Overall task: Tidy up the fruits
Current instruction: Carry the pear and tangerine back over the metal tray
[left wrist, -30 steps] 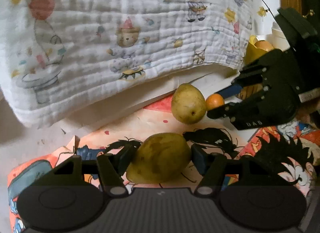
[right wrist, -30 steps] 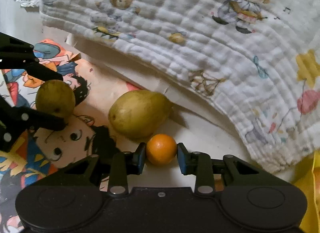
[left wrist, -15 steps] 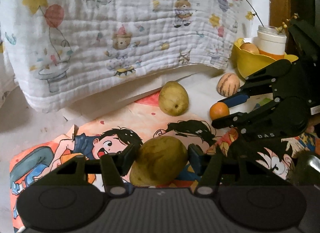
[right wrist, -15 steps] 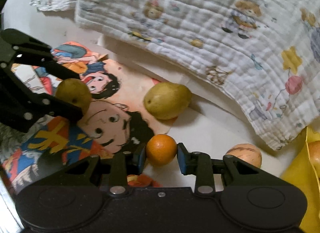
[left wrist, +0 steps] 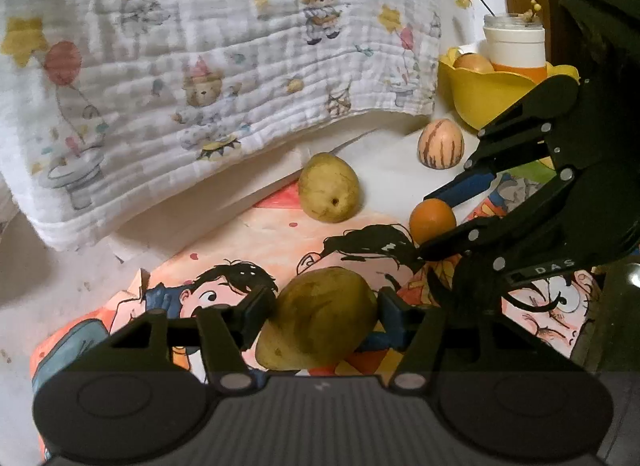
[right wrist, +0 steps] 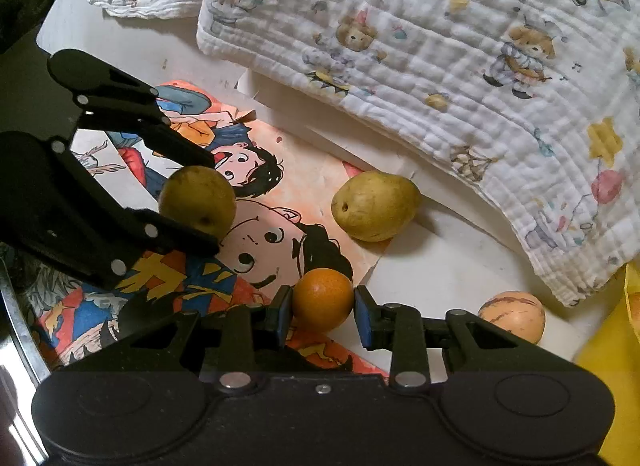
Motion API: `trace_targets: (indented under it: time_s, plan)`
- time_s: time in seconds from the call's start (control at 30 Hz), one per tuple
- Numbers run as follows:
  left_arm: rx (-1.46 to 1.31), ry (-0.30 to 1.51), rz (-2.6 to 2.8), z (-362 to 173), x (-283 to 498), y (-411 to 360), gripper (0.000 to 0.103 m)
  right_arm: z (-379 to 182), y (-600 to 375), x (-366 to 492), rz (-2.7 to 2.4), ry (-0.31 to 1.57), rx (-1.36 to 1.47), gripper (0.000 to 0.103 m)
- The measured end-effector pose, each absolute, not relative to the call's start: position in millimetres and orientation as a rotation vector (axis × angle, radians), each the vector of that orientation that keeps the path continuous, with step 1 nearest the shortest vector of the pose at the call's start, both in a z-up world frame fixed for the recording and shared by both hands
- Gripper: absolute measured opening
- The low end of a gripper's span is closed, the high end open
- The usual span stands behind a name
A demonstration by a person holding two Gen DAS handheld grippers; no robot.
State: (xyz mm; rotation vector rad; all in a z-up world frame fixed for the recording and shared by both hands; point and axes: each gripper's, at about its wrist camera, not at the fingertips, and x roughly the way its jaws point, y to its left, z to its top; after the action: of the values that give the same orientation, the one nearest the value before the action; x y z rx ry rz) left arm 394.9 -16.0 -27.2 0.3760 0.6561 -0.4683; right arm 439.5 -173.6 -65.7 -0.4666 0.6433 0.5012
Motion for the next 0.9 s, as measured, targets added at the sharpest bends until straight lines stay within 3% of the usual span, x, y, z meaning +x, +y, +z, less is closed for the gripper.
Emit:
trace_targets:
  time_s: [0.43, 0.9]
  plan:
    - [0.413, 0.666, -0.438, -40, 412, -23, 0.064, -65, -176, 436, 0.495, 0.646, -0.454, 0.034]
    - [0.269, 0.656, -0.483, -40, 412, -5, 0.060, -63, -175, 435, 0.509, 0.632, -0.419, 0.035]
